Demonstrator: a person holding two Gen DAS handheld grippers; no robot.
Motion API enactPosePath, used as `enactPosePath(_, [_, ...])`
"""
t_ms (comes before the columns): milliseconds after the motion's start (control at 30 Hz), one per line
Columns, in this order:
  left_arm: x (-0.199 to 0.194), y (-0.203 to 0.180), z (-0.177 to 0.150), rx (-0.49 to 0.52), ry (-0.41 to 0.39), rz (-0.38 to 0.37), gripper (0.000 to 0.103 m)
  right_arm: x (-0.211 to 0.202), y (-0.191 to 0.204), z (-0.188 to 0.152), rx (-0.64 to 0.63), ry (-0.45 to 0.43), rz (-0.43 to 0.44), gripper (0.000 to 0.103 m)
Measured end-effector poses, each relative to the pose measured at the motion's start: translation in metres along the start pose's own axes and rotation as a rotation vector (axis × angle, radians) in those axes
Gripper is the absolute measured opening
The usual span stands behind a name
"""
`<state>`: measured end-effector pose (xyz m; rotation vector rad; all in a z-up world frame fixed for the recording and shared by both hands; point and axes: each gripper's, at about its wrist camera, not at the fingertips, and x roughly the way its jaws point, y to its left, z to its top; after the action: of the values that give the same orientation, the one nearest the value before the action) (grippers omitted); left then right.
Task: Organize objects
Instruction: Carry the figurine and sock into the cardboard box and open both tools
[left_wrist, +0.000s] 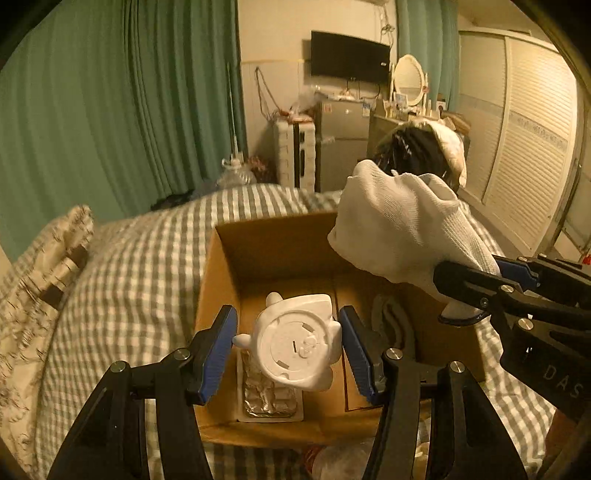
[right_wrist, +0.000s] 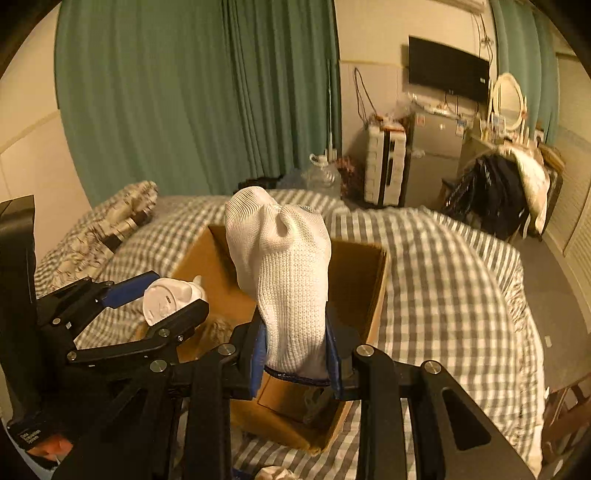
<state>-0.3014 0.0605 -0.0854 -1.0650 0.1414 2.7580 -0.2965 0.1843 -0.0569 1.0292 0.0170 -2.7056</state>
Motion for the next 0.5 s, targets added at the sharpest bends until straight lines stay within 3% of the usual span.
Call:
enactPosePath(200, [0.006,-0.001,-0.004,0.002,0.017,-0.016,0.06,0.016,-0.009,-0.006,0.019,0.024,-0.008,0.031])
enactPosePath(267, [-0.002,-0.002,-0.002,-0.001,0.0,-0.01,0.073,0.011,-0.011,-0.005,0.025,0.012,-0.008,0.038])
enactPosePath(300, [-0.005,-0.001,0.0,-0.008,-0.009,0.006,0.091,0.008,-0.012,-0.003,0.027,0.002,-0.008,0.045])
enactPosePath(333, [-0.011,-0.001,0.0,-0.019,-0.025,0.026,0.102,0.001,-0.013,-0.001,0.031,-0.019,-0.01,0.05])
enactPosePath(400, [-0.026,0.0,0.002,-0.032,-0.057,0.044,0.102,-0.015,-0.014,0.002,0.041,-0.057,-0.015,0.069])
enactPosePath(500, [-0.048,0.003,0.006,-0.045,-0.062,0.065,0.102,-0.04,-0.011,0.008,0.036,-0.091,-0.023,0.069])
